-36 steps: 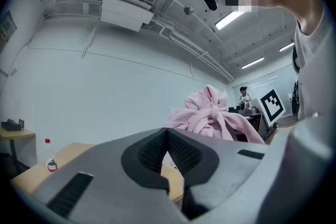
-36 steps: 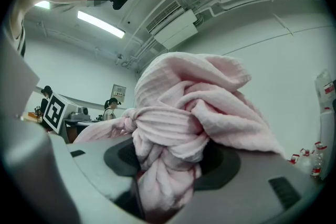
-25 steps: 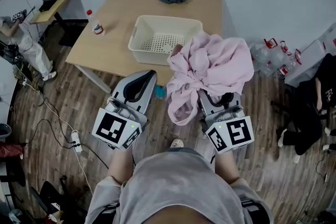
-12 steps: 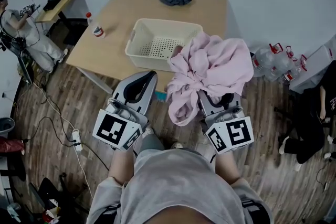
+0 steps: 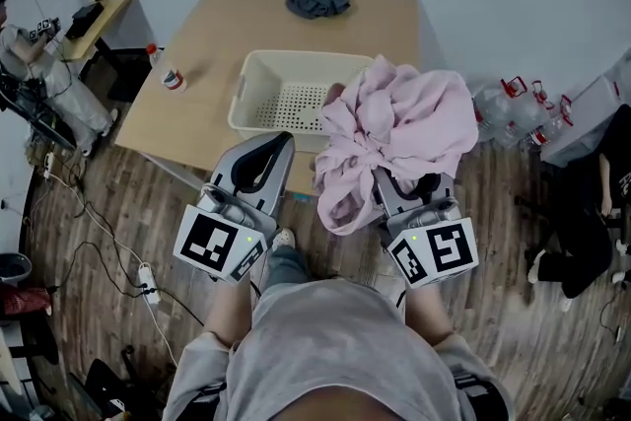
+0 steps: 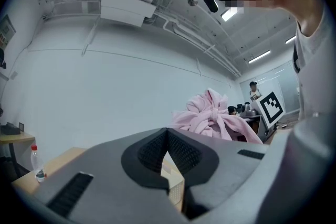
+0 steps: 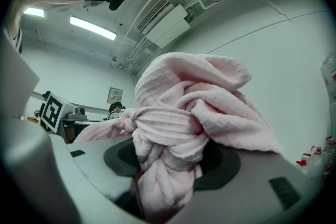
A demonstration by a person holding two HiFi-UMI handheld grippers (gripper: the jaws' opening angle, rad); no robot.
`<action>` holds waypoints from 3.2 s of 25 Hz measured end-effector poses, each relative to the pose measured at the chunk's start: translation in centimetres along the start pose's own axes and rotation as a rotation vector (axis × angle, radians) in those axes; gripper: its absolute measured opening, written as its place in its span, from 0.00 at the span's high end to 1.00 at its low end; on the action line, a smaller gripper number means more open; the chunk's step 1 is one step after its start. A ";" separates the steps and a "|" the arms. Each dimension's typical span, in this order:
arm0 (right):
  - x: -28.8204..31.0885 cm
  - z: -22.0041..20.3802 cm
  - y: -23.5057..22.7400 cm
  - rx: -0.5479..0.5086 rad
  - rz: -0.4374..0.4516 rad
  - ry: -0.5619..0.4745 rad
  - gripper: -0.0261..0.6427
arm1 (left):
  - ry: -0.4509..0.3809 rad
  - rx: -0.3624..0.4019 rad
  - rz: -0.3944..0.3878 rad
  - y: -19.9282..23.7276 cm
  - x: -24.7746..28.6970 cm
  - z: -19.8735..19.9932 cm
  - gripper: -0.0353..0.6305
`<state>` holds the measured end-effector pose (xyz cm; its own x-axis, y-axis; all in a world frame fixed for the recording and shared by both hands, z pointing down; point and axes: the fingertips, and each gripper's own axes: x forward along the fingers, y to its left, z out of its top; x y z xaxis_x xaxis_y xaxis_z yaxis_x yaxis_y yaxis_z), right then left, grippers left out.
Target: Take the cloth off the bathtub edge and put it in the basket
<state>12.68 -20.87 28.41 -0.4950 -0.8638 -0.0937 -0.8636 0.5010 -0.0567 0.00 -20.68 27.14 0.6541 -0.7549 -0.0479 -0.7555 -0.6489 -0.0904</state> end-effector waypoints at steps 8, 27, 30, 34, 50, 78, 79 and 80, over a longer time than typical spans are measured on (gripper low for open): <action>6.7 -0.3 -0.2 -0.001 -0.059 0.008 0.58 | 0.001 -0.004 -0.054 6.7 2.9 -0.3 0.94; 16.3 -2.3 -0.3 -0.009 -0.218 0.028 0.58 | 0.000 -0.032 -0.206 17.1 7.7 -2.5 0.94; 17.4 -2.8 -0.3 -0.005 -0.248 0.033 0.58 | 0.002 -0.038 -0.234 18.4 8.4 -3.0 0.94; 18.8 -3.5 -0.5 0.000 -0.282 0.042 0.58 | 0.007 -0.045 -0.266 19.8 9.3 -3.6 0.94; 21.8 -9.5 -1.8 0.066 -0.369 0.201 0.58 | 0.065 -0.129 -0.347 22.4 11.9 -7.7 0.94; 24.7 -24.1 -4.0 0.158 -0.310 0.810 0.59 | 0.129 -0.241 -0.300 25.8 12.1 -12.8 0.94; 24.7 -24.4 -4.1 0.156 -0.311 0.829 0.59 | 0.129 -0.243 -0.297 25.9 12.0 -12.9 0.94; 24.8 -24.7 -4.3 0.155 -0.313 0.845 0.60 | 0.129 -0.246 -0.294 26.1 12.0 -12.9 0.94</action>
<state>1.72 -45.71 50.92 -0.1992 -0.6817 0.7040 -0.9778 0.1864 -0.0961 -12.38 -47.87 37.08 0.8456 -0.5291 0.0709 -0.5332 -0.8307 0.1602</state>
